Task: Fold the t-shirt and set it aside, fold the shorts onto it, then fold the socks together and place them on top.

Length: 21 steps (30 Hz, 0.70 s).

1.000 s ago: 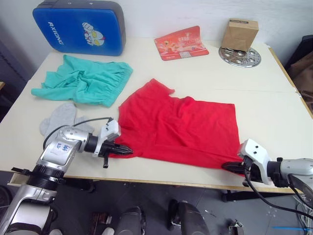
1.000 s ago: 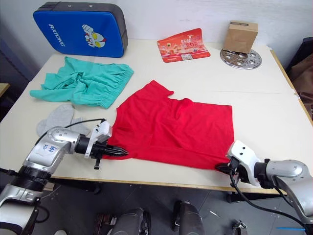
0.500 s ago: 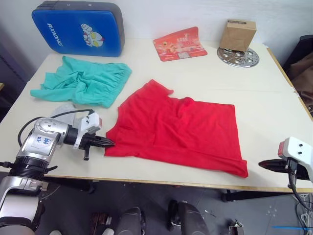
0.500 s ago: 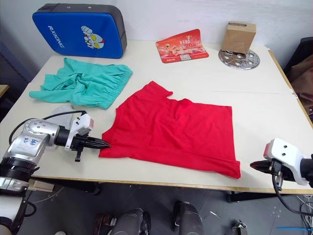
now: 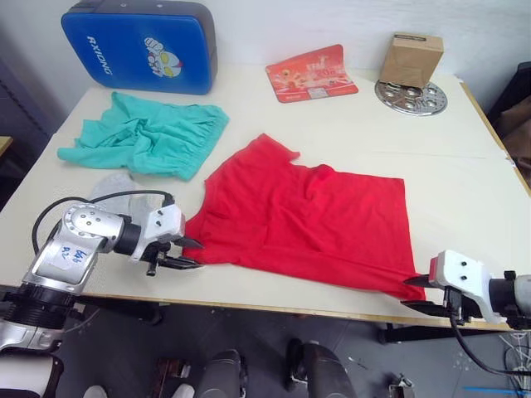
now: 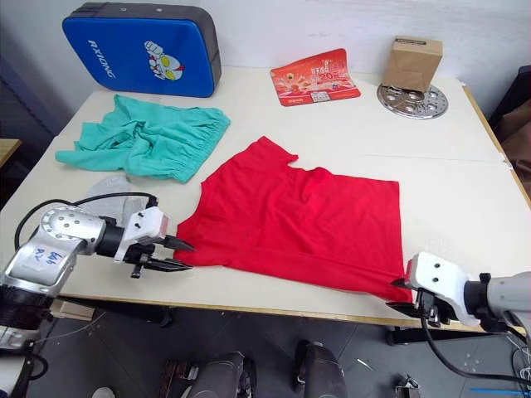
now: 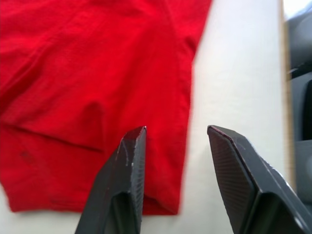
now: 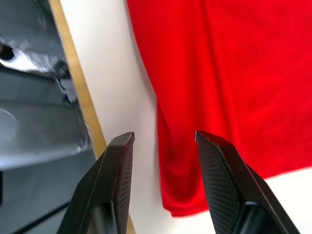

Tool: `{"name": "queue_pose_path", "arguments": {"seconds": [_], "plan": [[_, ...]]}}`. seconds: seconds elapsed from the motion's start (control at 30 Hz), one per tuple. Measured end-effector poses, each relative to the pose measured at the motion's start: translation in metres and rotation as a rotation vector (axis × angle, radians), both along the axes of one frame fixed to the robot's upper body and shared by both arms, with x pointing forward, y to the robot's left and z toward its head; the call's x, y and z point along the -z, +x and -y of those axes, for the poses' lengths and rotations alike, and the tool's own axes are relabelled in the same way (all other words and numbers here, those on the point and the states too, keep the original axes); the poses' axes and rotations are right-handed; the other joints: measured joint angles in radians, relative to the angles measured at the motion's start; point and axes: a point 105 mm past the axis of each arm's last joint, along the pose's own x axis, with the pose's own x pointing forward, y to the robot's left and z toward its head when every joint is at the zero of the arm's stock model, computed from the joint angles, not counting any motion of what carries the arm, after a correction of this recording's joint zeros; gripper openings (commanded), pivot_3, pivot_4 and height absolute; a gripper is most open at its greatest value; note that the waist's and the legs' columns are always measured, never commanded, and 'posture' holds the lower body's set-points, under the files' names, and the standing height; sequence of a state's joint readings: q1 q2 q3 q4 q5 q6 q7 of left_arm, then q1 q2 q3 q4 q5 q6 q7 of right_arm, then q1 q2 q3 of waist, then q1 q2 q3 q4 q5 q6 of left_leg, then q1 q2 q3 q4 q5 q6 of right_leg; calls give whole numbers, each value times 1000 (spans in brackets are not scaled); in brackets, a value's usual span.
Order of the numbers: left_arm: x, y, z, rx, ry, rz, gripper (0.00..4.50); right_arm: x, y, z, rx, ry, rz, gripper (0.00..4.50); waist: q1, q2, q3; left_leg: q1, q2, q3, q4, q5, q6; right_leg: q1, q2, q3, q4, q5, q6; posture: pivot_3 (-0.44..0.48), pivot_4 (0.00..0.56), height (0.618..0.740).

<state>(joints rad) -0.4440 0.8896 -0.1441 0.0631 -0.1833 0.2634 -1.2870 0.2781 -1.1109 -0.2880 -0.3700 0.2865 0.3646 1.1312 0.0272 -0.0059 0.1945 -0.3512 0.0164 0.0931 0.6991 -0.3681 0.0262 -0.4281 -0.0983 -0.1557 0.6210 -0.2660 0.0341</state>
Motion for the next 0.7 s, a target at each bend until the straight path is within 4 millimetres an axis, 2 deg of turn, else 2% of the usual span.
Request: {"name": "queue_pose_path", "arguments": {"seconds": [0.03, 0.13, 0.27, 0.3, 0.37, 0.4, 0.53, 0.6, 0.7], "plan": [[4, 2, 1, -5, 9, 12, 2003, 4, 1, 1, 2, -16, -1, 2014, 0, 0, 0, 0, 0, 0, 0, 0, 0, 0, 0, 0, 0, 0, 0, 0, 150, 740], [9, 7, 0, -10, 31, 48, 1370, 12, 7, 5, 12, -45, 15, 2014, -1, 0, 0, 1, 0, 0, 0, 0, 0, 0, 0, 0, 0, 0, 0, 0, 150, 740], [10, 9, -1, -9, 28, 61, 140, 13, 11, 3, 4, -56, 43, 1083, -3, -2, -1, 4, 0, 1, 0, 0, 0, 4, 0, 1, 1, 0, 0, 0, 150, 740], [11, 9, -1, -7, 27, 61, 0, 13, 12, 3, 2, -57, 48, 775, -3, -2, -1, 5, 0, 1, 0, 0, 0, 4, 0, 1, 1, 0, 0, 0, 150, 740], [11, 8, -1, -3, 27, 61, 0, 13, 13, 4, -10, -73, 69, 87, -3, -2, -1, 6, 0, 1, 0, 0, 0, 4, 0, 1, 1, 0, 0, 0, 150, 740], [11, 7, -1, 1, 26, 53, 0, 12, 15, 5, -24, -87, 91, 14, -3, -2, -1, 6, 0, 1, 0, 0, 0, 4, 0, 1, 1, 0, 0, 0, 150, 740], [15, -12, -7, 30, 23, -38, 0, 11, 14, 8, -118, -127, 151, 14, -6, -1, -1, 6, 1, 2, -2, -1, -1, 4, 0, 1, 0, 0, 0, 0, 150, 740], [18, -27, -9, 52, 34, -75, 0, 12, 4, 10, -232, -181, 151, 14, -6, 1, 0, 6, 1, 2, -2, -1, -1, 3, 1, 2, 0, -1, 0, 0, 150, 740], [21, -36, -10, 56, 39, -82, 0, 14, -5, 17, -312, -235, 149, 14, -3, 1, 0, 7, 1, 2, -2, -1, -1, 4, 1, 2, 0, -1, 0, 0, 150, 740]]}}
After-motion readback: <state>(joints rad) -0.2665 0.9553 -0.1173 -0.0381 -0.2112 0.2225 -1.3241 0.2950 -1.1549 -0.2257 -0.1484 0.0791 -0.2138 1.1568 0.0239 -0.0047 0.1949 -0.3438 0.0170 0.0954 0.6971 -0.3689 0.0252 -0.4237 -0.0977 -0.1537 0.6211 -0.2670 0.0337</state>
